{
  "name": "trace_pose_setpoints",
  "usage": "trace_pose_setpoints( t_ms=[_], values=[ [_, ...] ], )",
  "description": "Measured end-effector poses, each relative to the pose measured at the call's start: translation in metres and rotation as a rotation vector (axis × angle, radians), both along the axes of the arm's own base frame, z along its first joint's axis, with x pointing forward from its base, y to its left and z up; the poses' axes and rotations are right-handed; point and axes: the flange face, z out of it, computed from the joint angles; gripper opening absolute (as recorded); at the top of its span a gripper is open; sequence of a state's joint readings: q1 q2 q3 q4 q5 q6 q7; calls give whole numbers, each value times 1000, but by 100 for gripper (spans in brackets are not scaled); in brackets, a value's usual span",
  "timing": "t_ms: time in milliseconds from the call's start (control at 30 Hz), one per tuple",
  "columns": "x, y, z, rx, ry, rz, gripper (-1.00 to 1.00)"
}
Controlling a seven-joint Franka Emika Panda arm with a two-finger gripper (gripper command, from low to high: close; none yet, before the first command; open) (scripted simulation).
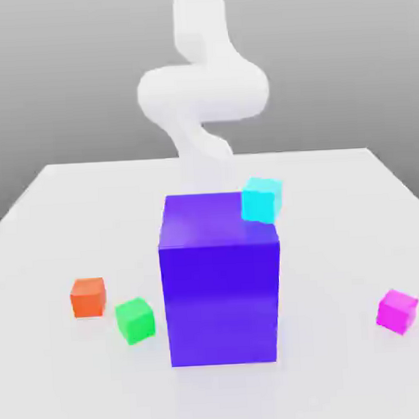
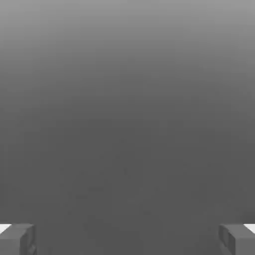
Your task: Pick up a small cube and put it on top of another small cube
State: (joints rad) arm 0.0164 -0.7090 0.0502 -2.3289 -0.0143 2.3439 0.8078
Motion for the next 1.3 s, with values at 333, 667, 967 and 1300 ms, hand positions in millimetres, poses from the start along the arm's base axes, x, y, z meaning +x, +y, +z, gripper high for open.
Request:
trace_pose_setpoints(
  t_ms=[333,667,967,1300],
  values=[
    [60,133,-201,-156,289,249,0],
    [-14,251,-399,-261,558,582,0],
    [-74,279,-519,-269,687,718,0],
    [-75,278,-530,-270,688,719,-100]
  ],
)
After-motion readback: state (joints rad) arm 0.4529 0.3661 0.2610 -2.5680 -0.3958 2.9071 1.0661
